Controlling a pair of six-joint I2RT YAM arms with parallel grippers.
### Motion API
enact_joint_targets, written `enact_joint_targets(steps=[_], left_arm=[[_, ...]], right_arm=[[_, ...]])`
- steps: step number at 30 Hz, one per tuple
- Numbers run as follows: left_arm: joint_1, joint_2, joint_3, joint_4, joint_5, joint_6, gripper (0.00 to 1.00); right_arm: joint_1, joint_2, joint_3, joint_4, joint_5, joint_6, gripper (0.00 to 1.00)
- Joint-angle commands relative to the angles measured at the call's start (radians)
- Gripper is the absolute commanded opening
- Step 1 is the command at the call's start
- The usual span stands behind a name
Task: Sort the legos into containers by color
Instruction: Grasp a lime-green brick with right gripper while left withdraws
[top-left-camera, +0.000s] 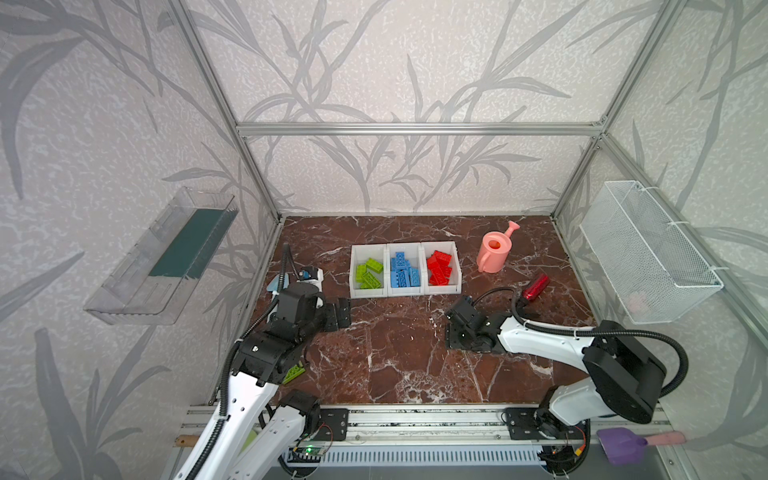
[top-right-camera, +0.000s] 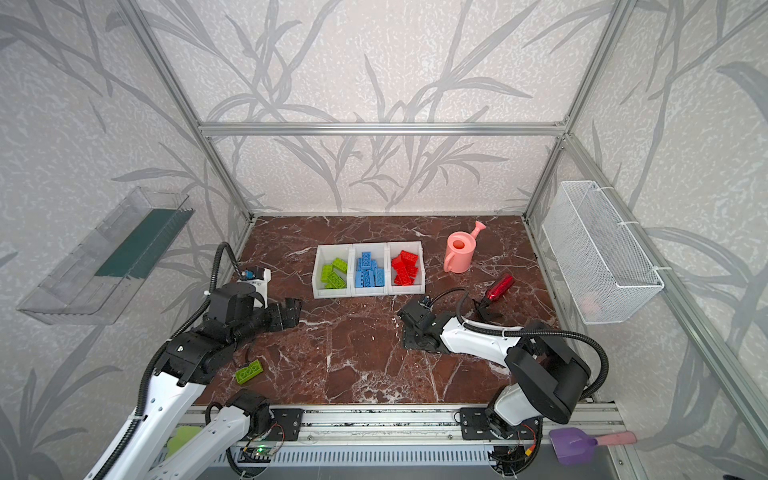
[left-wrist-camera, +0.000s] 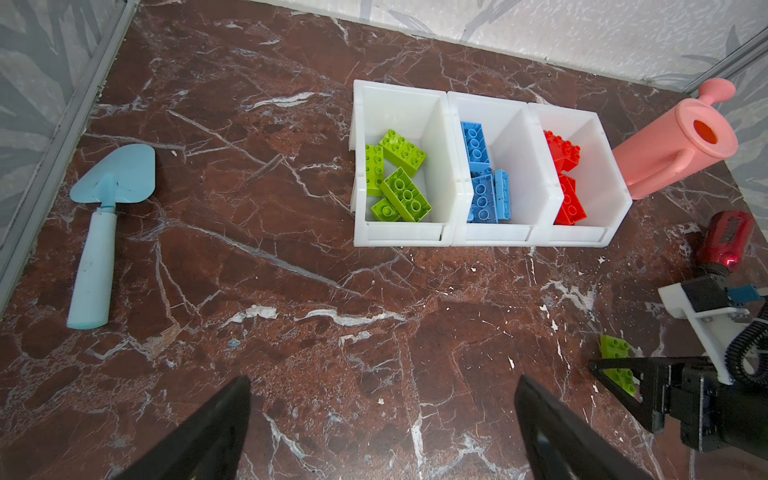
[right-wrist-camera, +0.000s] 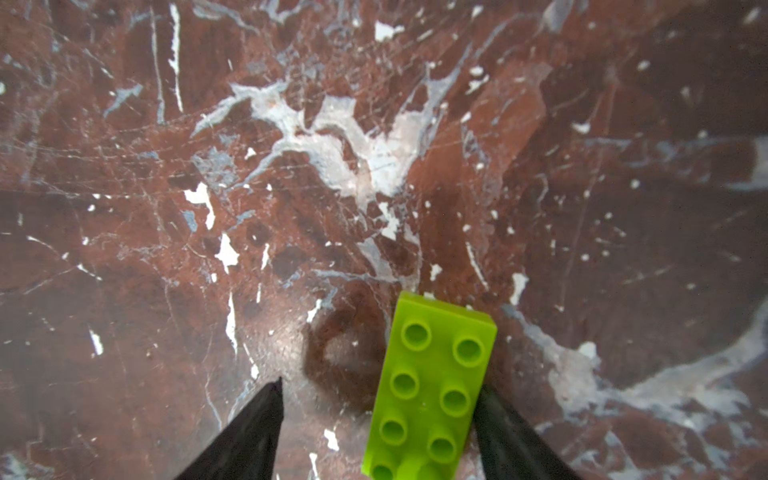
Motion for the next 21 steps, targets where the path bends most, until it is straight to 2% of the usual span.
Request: enact_joint_targets(steps=[1, 7, 12, 16, 21], left_arm=[[-0.001, -0.016, -0.011, 0.005, -0.018, 0.023, 0.98], [-0.001, -0.020, -0.014, 0.007, -0.017, 0.023, 0.98], [-0.001, -0.020, -0.014, 0.007, -0.025, 0.022, 0.98], [-0.001, -0.021, -0.014, 0.003, -0.037, 0.019, 0.98], [-0.001, -0.044, -0.014, -0.001, -0.080, 0.010, 0.98]], right_arm=[[0.017, 0.044, 0.023, -0.071, 0.050, -0.027, 0.66], [0.034, 0.132, 0.077, -0.149, 0.088, -0.042, 0.45], [0.036, 0.167, 0.105, -0.178, 0.092, -0.057, 0.21], [0.039, 0.144, 0.128, -0.182, 0.087, -0.094, 0.13], [0.039, 0.083, 0.201, -0.191, 0.068, -0.204, 0.10]])
